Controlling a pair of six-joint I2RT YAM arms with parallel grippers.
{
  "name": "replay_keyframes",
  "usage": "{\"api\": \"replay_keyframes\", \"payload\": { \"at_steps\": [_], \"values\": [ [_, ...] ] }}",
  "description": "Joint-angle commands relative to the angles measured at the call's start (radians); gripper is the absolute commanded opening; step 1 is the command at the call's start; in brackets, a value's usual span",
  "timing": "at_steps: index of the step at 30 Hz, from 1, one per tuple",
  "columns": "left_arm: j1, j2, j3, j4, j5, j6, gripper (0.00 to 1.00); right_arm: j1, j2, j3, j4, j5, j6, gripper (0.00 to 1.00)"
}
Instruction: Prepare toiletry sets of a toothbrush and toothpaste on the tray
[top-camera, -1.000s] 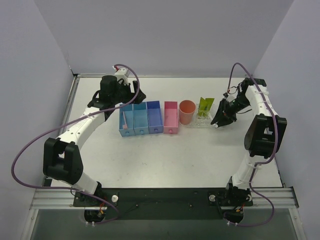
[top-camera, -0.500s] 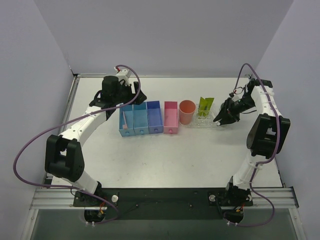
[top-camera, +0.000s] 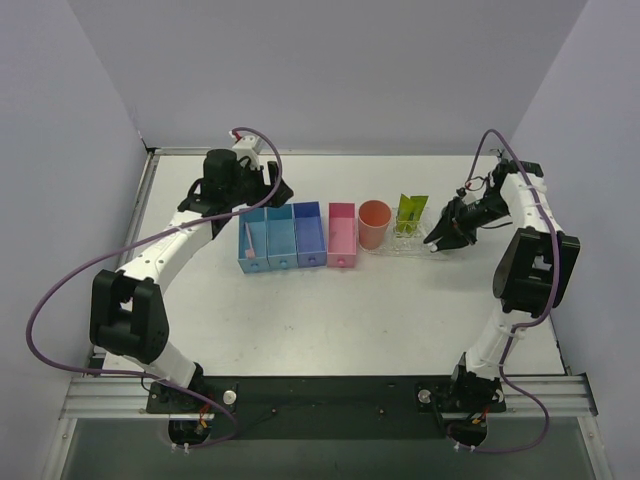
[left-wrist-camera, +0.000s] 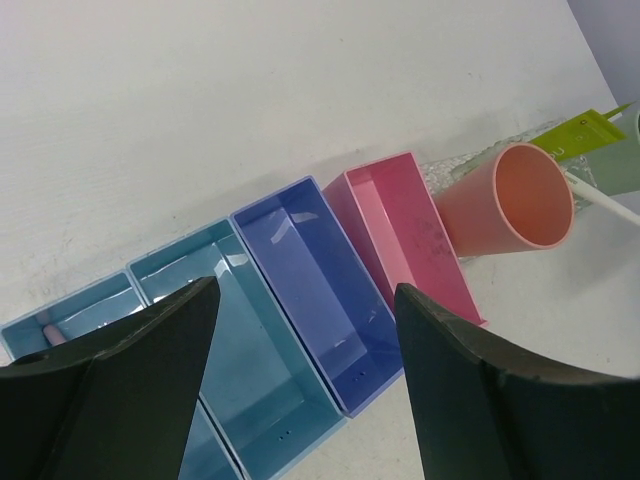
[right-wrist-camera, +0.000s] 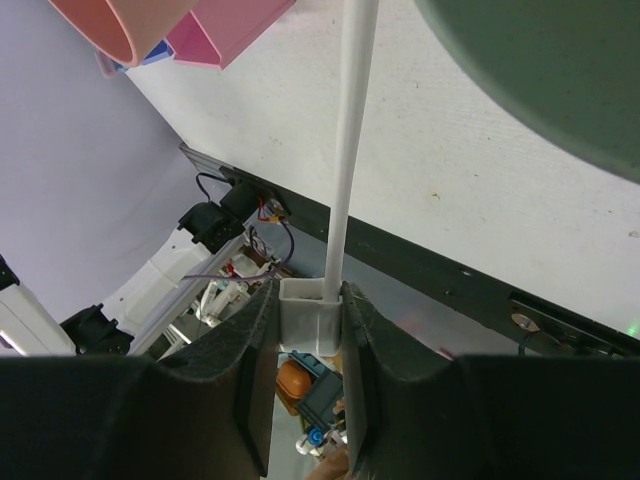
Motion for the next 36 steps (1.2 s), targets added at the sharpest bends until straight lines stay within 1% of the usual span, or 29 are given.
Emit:
{"api": "replay_keyframes", "payload": {
  "at_steps": [1,11,14,15,17,18,21,23,25,27,31,32,34,35,36],
  "values": [
    [-0.009,-0.019,0.060,0.025,0.013,0.049,0.81,-0.004,-0.078,-0.018,-0.060,-0.037,0.012,0.00],
    [-0.072,-0.075,0.032,0.081,0.088,0.144,0.81,-0.004,-0.239,-0.104,-0.097,-0.005,0.014,0.00],
    [-0.094,-0.095,0.020,0.146,0.161,0.147,0.81,0.004,-0.285,-0.107,-0.106,-0.008,0.028,0.00],
    [-0.111,-0.096,0.018,0.186,0.215,0.146,0.82,0.022,-0.305,-0.106,-0.108,-0.018,0.031,0.00],
    [-0.132,-0.095,0.014,0.226,0.252,0.138,0.82,0.050,-0.320,-0.103,-0.114,-0.038,0.041,0.00],
    [-0.158,-0.093,0.006,0.295,0.291,0.107,0.82,0.097,-0.326,-0.098,-0.116,-0.048,0.042,0.00],
    [-0.200,-0.079,-0.011,0.405,0.357,0.054,0.82,0.200,-0.331,-0.084,-0.119,-0.066,0.057,0.00],
    [-0.244,-0.072,-0.002,0.441,0.417,0.058,0.84,0.268,-0.336,-0.079,-0.120,-0.112,0.058,0.00],
    [-0.278,-0.081,0.009,0.440,0.448,0.076,0.86,0.321,-0.342,-0.075,-0.125,-0.143,0.063,0.00],
    [-0.292,-0.095,0.020,0.395,0.467,0.121,0.88,0.340,-0.362,-0.078,-0.134,-0.167,0.063,0.00],
    [-0.325,-0.142,-0.005,0.340,0.531,0.159,0.91,0.357,-0.417,-0.136,-0.132,-0.241,0.078,0.00],
    [-0.357,-0.148,-0.011,0.309,0.557,0.188,0.92,0.366,-0.443,-0.151,-0.134,-0.259,0.083,0.00],
    [-0.400,-0.162,-0.009,0.248,0.560,0.242,0.94,0.380,-0.467,-0.200,-0.134,-0.272,0.091,0.00],
    [-0.440,-0.162,-0.003,0.175,0.560,0.292,0.94,0.397,-0.489,-0.214,-0.134,-0.287,0.094,0.00],
    [-0.460,-0.164,0.001,0.145,0.559,0.308,0.94,0.410,-0.500,-0.245,-0.134,-0.293,0.095,0.00]
  ]
}}
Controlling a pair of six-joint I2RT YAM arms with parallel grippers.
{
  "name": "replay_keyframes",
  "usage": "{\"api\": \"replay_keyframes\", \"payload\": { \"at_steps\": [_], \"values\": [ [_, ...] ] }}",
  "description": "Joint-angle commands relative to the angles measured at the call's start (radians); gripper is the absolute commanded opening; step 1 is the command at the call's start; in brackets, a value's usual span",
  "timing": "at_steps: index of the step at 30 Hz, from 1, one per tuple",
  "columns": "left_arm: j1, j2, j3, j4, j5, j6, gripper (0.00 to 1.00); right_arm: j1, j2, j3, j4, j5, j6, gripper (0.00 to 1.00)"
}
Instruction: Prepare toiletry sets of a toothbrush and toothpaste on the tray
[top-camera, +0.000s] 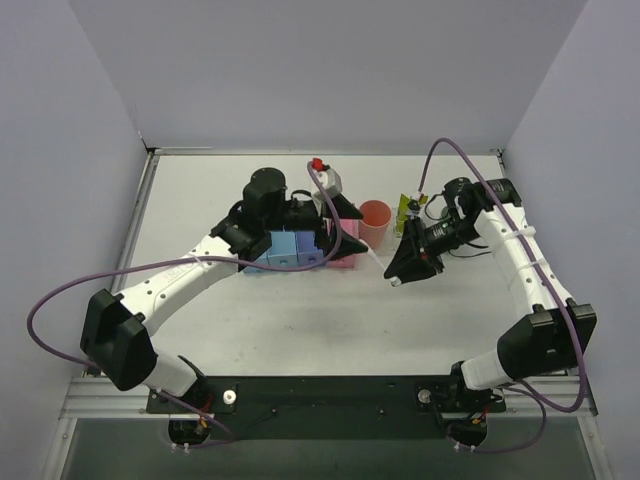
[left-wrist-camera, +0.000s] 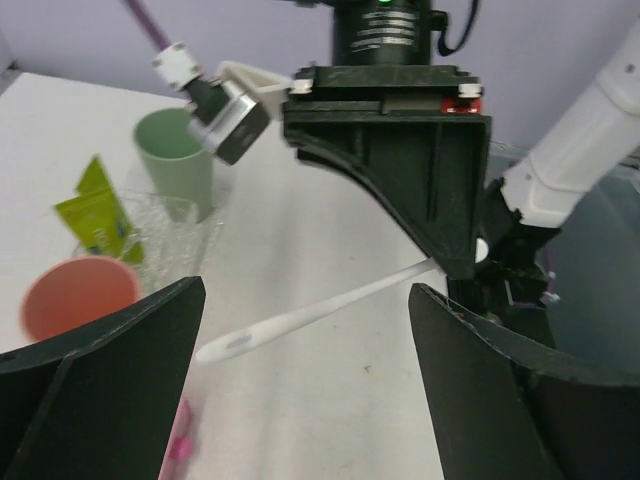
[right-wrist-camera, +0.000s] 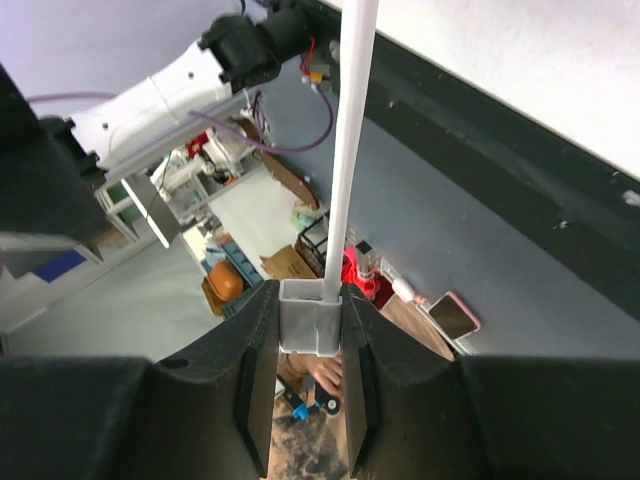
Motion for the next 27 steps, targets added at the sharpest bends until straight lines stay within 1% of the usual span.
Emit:
{"api": "replay_keyframes", "payload": {
  "at_steps": [1,3,6,11,17,23,27],
  "values": [
    [-0.107,-0.054,0.013,-0.145,0.072,0.157,0.95,0.052,-0.083,-0.077,-0.066,-0.095,0.022,0.00],
    [-0.148,-0.057,0.001,-0.159,0.067,0.183,0.95,0.073,-0.109,-0.094,-0.069,-0.098,0.022,0.00],
    [-0.174,-0.065,-0.010,-0.161,0.065,0.189,0.95,0.081,-0.137,-0.117,-0.075,-0.108,0.027,0.00],
    [-0.193,-0.077,-0.033,-0.174,0.076,0.197,0.95,0.092,-0.164,-0.111,-0.080,-0.135,0.034,0.00],
    [-0.199,-0.102,-0.078,-0.130,0.094,0.162,0.93,0.130,-0.174,-0.076,-0.086,-0.144,0.042,0.00],
    [-0.217,-0.105,-0.087,-0.133,0.093,0.156,0.84,0.153,-0.171,-0.048,-0.080,-0.158,0.043,0.00],
    [-0.222,-0.094,-0.079,-0.150,0.099,0.145,0.74,0.161,-0.177,-0.037,-0.074,-0.167,0.047,0.00]
  ]
}}
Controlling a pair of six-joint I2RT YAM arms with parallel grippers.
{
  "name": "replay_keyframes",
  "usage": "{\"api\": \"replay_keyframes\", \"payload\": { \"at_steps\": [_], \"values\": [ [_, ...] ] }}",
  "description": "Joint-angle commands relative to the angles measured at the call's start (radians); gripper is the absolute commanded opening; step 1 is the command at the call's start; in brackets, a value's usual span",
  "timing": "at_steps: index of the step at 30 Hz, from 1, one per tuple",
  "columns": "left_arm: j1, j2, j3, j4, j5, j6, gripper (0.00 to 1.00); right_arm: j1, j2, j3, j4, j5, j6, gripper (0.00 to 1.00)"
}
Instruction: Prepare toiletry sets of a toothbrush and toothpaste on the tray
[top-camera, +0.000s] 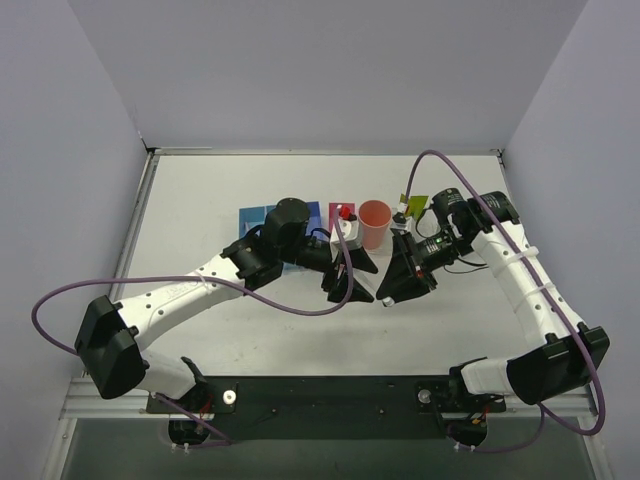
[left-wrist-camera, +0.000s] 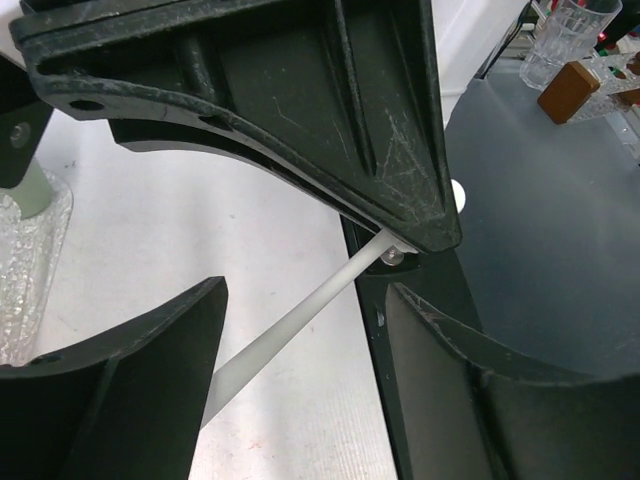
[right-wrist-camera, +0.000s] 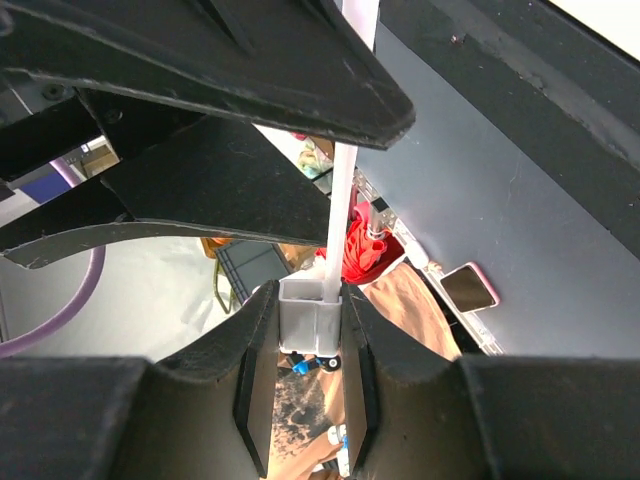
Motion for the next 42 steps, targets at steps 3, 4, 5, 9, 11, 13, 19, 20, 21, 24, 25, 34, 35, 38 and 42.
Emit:
{"api": "replay_keyframes", "payload": {
  "at_steps": [3,4,5,9,11,13,19,20,21,24,25,34,35,38,42],
  "values": [
    [-0.009,-0.004,0.037,-0.007,0.043,-0.009,0.63,0.016,-0.031,0.048,-0.051,-0.063,0.014,0.00],
    [-0.009,0.000,0.051,-0.048,0.048,-0.006,0.59,0.018,-0.033,0.052,-0.048,-0.065,0.013,0.00],
    [-0.009,0.005,0.057,-0.053,0.051,-0.003,0.56,0.018,-0.031,0.054,-0.046,-0.065,0.013,0.00],
    [-0.011,0.016,0.074,-0.076,0.049,0.011,0.44,0.016,-0.031,0.058,-0.032,-0.067,0.013,0.00],
    [-0.009,0.014,0.076,-0.082,0.042,0.014,0.34,0.016,-0.028,0.066,-0.026,-0.065,0.011,0.00],
    [-0.011,0.016,0.077,-0.086,0.037,0.016,0.27,0.013,-0.019,0.080,-0.020,-0.053,0.011,0.00],
    [-0.011,0.014,0.079,-0.094,0.034,0.016,0.12,0.004,0.011,0.130,0.004,-0.053,0.019,0.01],
    [-0.011,0.016,0.079,-0.094,0.034,0.016,0.08,0.004,0.015,0.132,0.007,-0.053,0.020,0.02],
    [-0.009,0.016,0.079,-0.094,0.034,0.014,0.00,0.001,0.018,0.138,0.012,-0.050,0.022,0.04],
    [-0.011,0.013,0.073,-0.074,-0.041,-0.006,0.00,-0.005,0.022,0.173,0.023,0.001,0.032,0.22],
    [-0.011,0.011,0.062,-0.059,-0.096,-0.022,0.00,-0.010,0.018,0.186,0.032,0.019,0.039,0.35],
    [-0.049,0.003,0.033,0.058,-0.486,-0.109,0.00,-0.032,-0.111,0.177,0.336,0.414,0.250,0.56],
    [-0.052,0.002,0.028,0.065,-0.497,-0.112,0.00,-0.033,-0.114,0.183,0.330,0.441,0.240,0.56],
    [-0.054,0.000,0.022,0.081,-0.494,-0.121,0.00,-0.032,-0.128,0.202,0.327,0.533,0.212,0.57],
    [-0.054,0.013,0.030,0.085,-0.439,-0.115,0.00,-0.032,-0.111,0.219,0.334,0.565,0.184,0.54]
  ]
}}
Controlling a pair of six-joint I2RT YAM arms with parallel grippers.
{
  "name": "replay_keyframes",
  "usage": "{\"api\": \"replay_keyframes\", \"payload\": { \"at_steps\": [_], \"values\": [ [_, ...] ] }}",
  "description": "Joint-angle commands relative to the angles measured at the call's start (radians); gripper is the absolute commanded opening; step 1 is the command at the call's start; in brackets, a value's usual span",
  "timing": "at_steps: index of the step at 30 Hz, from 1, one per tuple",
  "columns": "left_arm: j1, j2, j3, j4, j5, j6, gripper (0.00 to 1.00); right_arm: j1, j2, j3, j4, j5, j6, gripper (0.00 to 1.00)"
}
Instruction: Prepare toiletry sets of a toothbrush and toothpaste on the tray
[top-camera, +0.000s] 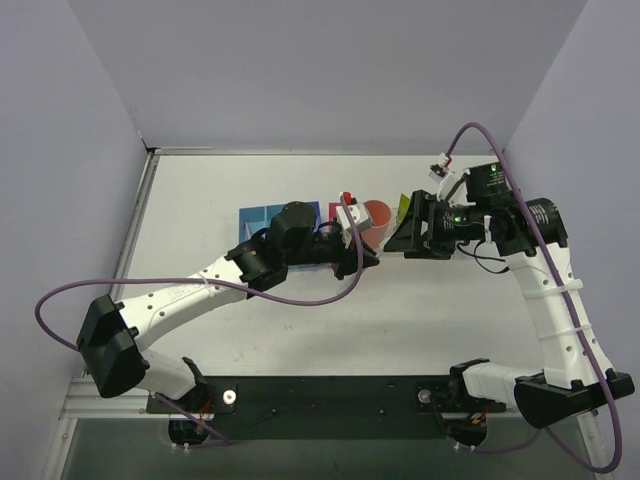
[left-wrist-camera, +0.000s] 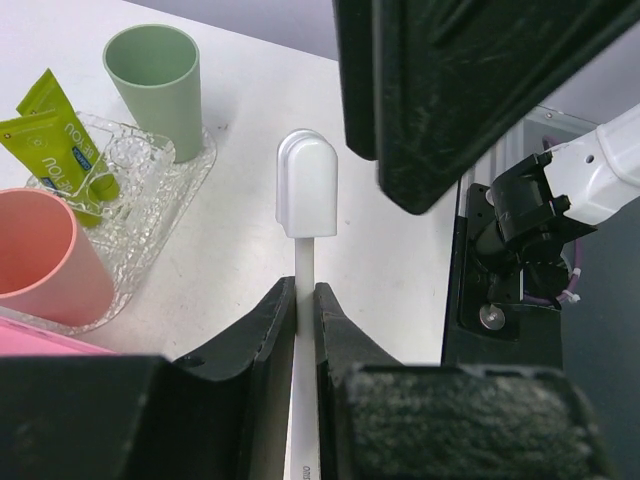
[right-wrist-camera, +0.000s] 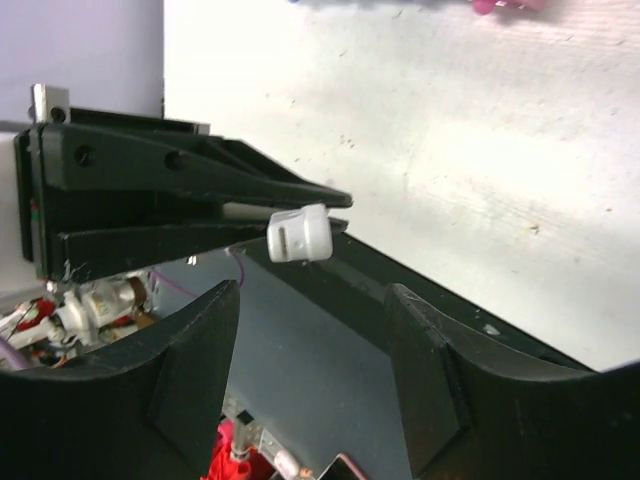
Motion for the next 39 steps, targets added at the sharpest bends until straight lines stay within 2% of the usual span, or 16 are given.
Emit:
{"api": "replay_keyframes", "payload": {
  "at_steps": [1,26,29,33,36,37,39],
  "values": [
    [-0.003,0.007,0.011,0.074,0.008,-0.010,0.00,-0.003,0.015,0.027,0.029,0.087,-0.017,0.54],
    [-0.004,0.012,0.017,0.072,0.043,-0.001,0.00,0.014,0.064,0.010,0.084,0.001,-0.034,0.31],
    [-0.006,0.009,0.014,0.074,0.043,-0.001,0.00,0.015,0.069,0.008,0.084,-0.007,-0.037,0.26],
    [-0.007,0.007,0.014,0.074,0.037,-0.004,0.00,0.017,0.068,0.008,0.084,-0.007,-0.039,0.07],
    [-0.006,0.006,0.014,0.074,0.020,-0.017,0.00,0.017,0.061,0.011,0.084,0.008,-0.036,0.02],
    [-0.006,0.004,0.019,0.075,0.002,-0.022,0.01,0.016,0.060,0.015,0.086,0.018,-0.036,0.01],
    [-0.001,0.003,0.022,0.080,-0.020,-0.042,0.17,0.014,0.045,0.021,0.092,0.060,-0.027,0.00]
  ]
}}
